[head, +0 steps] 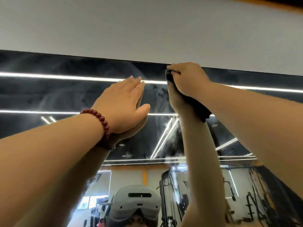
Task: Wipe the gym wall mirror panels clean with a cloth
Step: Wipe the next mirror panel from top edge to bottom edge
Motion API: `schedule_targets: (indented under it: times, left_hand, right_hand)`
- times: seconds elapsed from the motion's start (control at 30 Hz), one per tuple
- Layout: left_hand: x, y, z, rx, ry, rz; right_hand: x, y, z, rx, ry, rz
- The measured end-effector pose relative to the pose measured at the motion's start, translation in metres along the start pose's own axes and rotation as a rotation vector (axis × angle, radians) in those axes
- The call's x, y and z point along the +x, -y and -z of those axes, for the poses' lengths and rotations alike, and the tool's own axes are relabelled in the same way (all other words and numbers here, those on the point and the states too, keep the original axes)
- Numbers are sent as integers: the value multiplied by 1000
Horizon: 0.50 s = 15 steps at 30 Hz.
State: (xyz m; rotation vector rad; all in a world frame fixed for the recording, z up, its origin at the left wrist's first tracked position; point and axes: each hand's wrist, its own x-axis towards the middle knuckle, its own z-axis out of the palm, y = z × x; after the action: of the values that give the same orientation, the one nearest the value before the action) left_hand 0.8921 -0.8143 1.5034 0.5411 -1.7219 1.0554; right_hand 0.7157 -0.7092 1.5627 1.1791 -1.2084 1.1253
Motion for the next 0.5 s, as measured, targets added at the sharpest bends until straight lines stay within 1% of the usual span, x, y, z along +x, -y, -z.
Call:
schedule_targets:
  times: [0.1, 0.17, 0.2, 0.23, 0.27, 0.3, 0.37, 0.43, 0.5]
  left_hand:
    - [0, 0, -1, -28, -22, 14]
    - [-3, 1, -2, -46, -48, 31]
    - [-5, 1, -2, -46, -71, 37]
    - [-7, -1, -1, -37, -95, 38]
    - [-9, -2, 2, -24, -112, 33]
    - [-11, -3, 5, -14, -116, 24]
    - [-14, -4, 8, -23, -85, 22]
    - [-16, -2, 9, -38, -34, 29]
    - [-17, -1, 7, -46, -5, 23]
  right_hand:
    - [-17, 15, -7, -152, 170, 253]
    - [-44, 14, -12, -132, 237, 436]
    - [-56, 12, -13, -112, 266, 497]
    - [-64, 9, -12, -80, 292, 523]
    - [-69, 6, -9, -19, 300, 508]
    - [-71, 5, -6, 65, 281, 465]
    - [-72, 5, -3, 191, 175, 369]
    - [-75, 8, -1, 145, 112, 355]
    - [-79, 3, 1, -28, 190, 399]
